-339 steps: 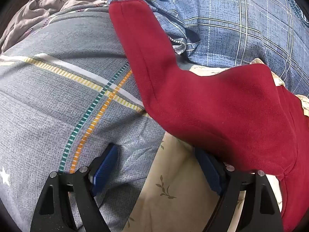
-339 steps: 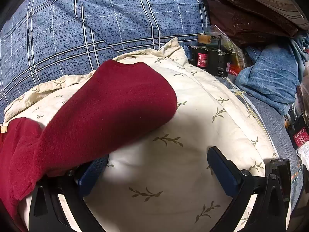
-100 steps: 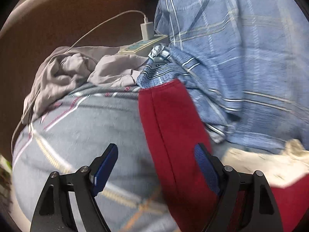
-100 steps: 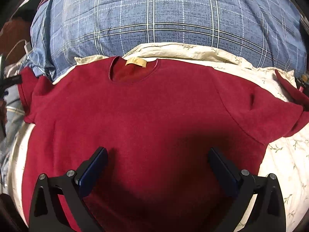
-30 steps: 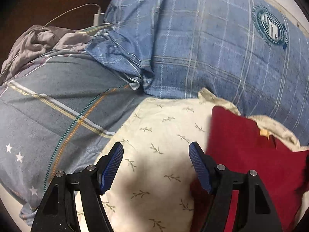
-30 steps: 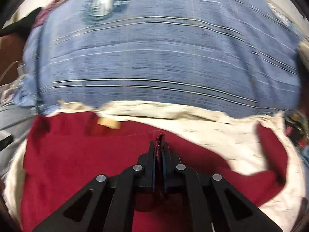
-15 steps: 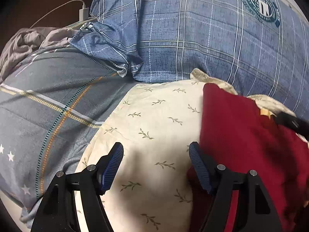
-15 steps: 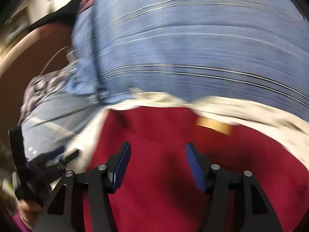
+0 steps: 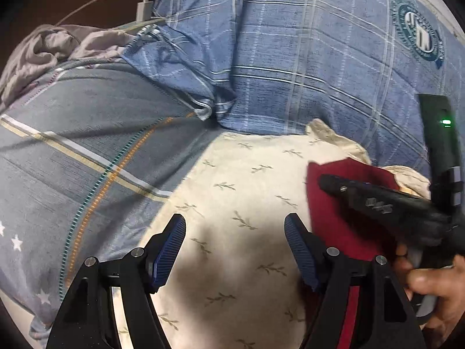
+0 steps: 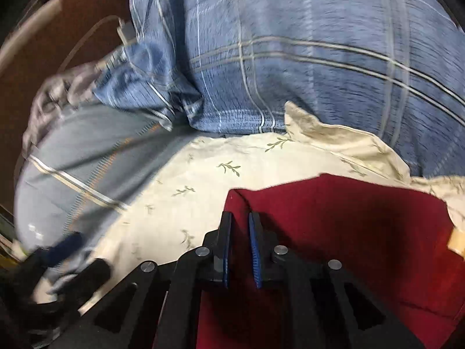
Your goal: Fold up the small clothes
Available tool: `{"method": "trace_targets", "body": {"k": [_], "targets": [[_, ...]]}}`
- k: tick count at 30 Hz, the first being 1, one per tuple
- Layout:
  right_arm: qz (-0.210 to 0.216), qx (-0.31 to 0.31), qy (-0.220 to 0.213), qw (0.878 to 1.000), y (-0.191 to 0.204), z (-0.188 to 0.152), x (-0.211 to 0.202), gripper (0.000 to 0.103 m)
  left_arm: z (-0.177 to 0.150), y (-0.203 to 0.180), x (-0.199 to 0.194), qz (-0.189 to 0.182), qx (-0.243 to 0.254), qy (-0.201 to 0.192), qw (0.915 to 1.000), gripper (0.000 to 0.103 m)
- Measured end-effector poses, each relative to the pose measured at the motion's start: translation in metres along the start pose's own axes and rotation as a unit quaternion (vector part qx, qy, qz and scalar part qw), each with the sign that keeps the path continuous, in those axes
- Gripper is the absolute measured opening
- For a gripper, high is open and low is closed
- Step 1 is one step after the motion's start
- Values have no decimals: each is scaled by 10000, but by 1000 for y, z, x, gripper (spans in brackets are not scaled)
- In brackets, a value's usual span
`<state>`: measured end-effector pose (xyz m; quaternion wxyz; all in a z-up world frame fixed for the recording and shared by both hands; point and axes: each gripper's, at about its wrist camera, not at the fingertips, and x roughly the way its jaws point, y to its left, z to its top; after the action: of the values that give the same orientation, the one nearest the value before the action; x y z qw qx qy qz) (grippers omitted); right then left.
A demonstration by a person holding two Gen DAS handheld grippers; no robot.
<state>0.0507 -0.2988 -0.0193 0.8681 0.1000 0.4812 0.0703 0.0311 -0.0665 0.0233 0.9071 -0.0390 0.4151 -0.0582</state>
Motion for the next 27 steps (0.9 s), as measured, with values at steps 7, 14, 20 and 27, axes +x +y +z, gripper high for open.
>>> {"method": "trace_targets", "body": {"k": [7,14,20,27], "targets": [[-533,-571,44,9969,-29,-17,-39,62,-9,-23,0,-283,417,112,9987,70],[-1292,-1076,103,9857,-26,-33,-25,3,-18,-39,23,-103,783,549,9954,70],[-1637,-533,-151,9850,-41,-20,-25,0,-21,-46,28,13,845,538,9950,70],[-1352,185,-426,9897,-65,-46,-85,21,-20,-47,9,-259,708,218,9969,70]]}}
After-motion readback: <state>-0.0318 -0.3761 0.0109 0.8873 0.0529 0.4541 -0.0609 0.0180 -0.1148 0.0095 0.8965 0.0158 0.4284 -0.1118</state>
